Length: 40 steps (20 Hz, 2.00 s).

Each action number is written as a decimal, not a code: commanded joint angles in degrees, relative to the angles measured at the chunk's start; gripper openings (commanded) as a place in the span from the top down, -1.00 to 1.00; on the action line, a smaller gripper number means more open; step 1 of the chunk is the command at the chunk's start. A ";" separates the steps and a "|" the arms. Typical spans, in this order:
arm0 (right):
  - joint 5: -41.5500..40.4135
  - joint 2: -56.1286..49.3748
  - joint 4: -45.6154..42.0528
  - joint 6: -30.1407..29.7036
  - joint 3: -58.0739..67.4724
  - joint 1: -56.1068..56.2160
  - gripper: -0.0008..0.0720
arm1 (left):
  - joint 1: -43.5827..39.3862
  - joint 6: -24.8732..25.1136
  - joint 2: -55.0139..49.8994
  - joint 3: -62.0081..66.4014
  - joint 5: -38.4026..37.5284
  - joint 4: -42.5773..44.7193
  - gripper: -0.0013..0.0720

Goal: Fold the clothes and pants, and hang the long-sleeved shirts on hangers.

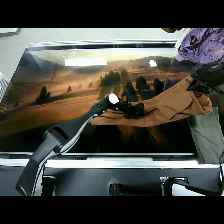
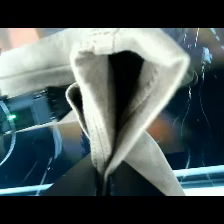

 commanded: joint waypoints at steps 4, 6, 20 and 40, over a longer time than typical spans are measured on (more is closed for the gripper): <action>-4.76 -1.64 6.51 4.50 0.02 1.88 0.91 | 11.96 -2.69 9.81 0.13 -12.04 15.63 0.93; -6.36 -2.05 5.90 6.34 0.02 6.23 0.91 | 16.26 -4.13 14.45 0.13 -16.98 23.30 0.93; -20.13 -14.69 4.37 20.15 0.02 35.08 0.92 | 36.33 -3.89 34.49 0.09 -33.88 47.71 0.92; -35.32 -26.77 17.35 18.95 0.02 38.60 0.76 | 37.16 -3.87 34.38 -2.01 -34.45 47.76 0.92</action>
